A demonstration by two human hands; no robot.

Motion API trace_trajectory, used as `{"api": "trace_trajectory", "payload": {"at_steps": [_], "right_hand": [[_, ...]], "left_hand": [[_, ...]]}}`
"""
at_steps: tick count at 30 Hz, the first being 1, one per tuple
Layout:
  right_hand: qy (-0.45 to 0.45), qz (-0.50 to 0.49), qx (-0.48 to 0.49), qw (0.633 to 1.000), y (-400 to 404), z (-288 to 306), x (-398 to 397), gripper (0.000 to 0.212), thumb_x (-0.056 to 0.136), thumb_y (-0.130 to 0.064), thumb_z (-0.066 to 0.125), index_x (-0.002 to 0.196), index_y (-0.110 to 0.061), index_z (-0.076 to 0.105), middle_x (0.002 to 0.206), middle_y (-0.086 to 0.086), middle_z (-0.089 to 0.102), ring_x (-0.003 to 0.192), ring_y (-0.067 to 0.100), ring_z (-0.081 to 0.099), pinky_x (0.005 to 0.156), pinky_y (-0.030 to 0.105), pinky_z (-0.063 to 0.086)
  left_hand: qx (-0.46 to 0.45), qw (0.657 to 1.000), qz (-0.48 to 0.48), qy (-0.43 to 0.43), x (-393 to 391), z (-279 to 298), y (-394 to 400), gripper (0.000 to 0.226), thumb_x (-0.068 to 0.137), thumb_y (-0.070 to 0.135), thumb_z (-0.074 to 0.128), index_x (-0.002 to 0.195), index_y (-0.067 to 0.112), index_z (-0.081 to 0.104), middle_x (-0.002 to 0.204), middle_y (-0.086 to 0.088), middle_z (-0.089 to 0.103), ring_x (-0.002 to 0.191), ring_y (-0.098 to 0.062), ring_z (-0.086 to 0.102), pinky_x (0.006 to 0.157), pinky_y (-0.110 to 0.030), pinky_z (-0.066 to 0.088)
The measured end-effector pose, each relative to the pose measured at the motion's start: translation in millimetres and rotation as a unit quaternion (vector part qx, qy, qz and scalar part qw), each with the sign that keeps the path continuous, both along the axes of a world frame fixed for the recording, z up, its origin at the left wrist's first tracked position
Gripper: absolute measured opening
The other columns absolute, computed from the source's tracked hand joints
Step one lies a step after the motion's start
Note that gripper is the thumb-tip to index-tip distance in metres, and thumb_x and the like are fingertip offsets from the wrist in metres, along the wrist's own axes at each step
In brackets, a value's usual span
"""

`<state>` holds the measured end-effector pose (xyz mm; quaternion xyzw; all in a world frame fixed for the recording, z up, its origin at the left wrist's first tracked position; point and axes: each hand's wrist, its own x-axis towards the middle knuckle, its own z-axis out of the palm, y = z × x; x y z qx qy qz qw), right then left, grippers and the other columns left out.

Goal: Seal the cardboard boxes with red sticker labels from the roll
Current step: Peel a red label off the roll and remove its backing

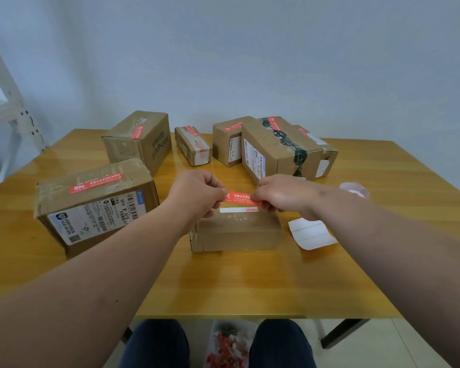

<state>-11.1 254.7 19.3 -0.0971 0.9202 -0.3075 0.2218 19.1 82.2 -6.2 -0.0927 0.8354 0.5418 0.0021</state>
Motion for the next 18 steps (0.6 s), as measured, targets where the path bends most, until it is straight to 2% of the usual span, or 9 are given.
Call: {"api": "trace_trajectory", "payload": {"at_steps": [4, 6, 8, 10, 12, 15, 18], "right_hand": [[0.023, 0.009, 0.074, 0.997, -6, -7, 0, 0.027, 0.095, -0.029, 0.053, 0.096, -0.005, 0.063, 0.093, 0.009, 0.055, 0.085, 0.020, 0.052, 0.074, 0.032, 0.041], [0.027, -0.001, 0.088, 0.996, -8, -9, 0, 0.027, 0.092, -0.029, 0.056, 0.096, -0.004, 0.063, 0.106, 0.017, 0.062, 0.100, 0.027, 0.059, 0.085, 0.039, 0.049], [0.035, -0.005, 0.101, 0.994, -11, -9, -1, 0.027, 0.092, -0.029, 0.059, 0.099, -0.004, 0.065, 0.116, 0.017, 0.062, 0.113, 0.030, 0.057, 0.092, 0.040, 0.049], [0.042, -0.006, 0.106, 0.994, -12, -9, -2, 0.026, 0.090, -0.030, 0.062, 0.096, -0.004, 0.066, 0.101, 0.013, 0.062, 0.104, 0.028, 0.060, 0.082, 0.034, 0.049], [0.045, -0.006, 0.109, 0.993, -14, -10, -4, 0.026, 0.090, -0.030, 0.062, 0.096, -0.004, 0.066, 0.093, 0.008, 0.057, 0.094, 0.025, 0.058, 0.075, 0.031, 0.047], [0.047, -0.003, 0.119, 0.992, -15, -10, -6, 0.025, 0.091, -0.029, 0.061, 0.097, -0.005, 0.065, 0.092, 0.008, 0.055, 0.084, 0.022, 0.053, 0.067, 0.028, 0.041], [0.038, 0.007, 0.121, 0.992, -15, -10, -8, 0.031, 0.091, -0.030, 0.059, 0.104, -0.002, 0.066, 0.097, 0.014, 0.058, 0.091, 0.024, 0.057, 0.068, 0.028, 0.039]], "left_hand": [[-0.079, 0.995, -0.036, -0.048, -1, -3, 3, 0.004, 0.090, 0.011, 0.063, 0.087, 0.012, 0.064, 0.089, -0.012, 0.066, 0.075, -0.019, 0.059, 0.058, -0.027, 0.054], [-0.113, 0.990, -0.050, -0.068, -4, -4, 5, 0.006, 0.092, 0.012, 0.060, 0.087, 0.013, 0.063, 0.092, -0.012, 0.065, 0.076, -0.020, 0.060, 0.059, -0.028, 0.056], [-0.137, 0.985, -0.059, -0.088, -5, -3, 6, 0.006, 0.094, 0.013, 0.057, 0.092, 0.012, 0.063, 0.094, -0.012, 0.064, 0.075, -0.022, 0.061, 0.063, -0.032, 0.060], [-0.172, 0.979, -0.063, -0.083, -7, -3, 7, 0.013, 0.097, 0.013, 0.051, 0.102, 0.007, 0.063, 0.093, -0.012, 0.065, 0.072, -0.023, 0.063, 0.064, -0.036, 0.061], [-0.184, 0.978, -0.063, -0.076, -9, -3, 9, 0.018, 0.099, 0.013, 0.048, 0.106, 0.005, 0.062, 0.092, -0.013, 0.064, 0.065, -0.021, 0.060, 0.060, -0.033, 0.058], [-0.145, 0.981, -0.056, -0.117, -7, -2, 9, 0.011, 0.098, 0.016, 0.052, 0.102, 0.011, 0.061, 0.091, -0.011, 0.059, 0.067, -0.019, 0.054, 0.051, -0.026, 0.054], [-0.099, 0.986, -0.051, -0.122, -8, -1, 6, 0.006, 0.094, 0.014, 0.059, 0.096, 0.011, 0.064, 0.086, -0.007, 0.057, 0.069, -0.016, 0.051, 0.045, -0.020, 0.047]]}}
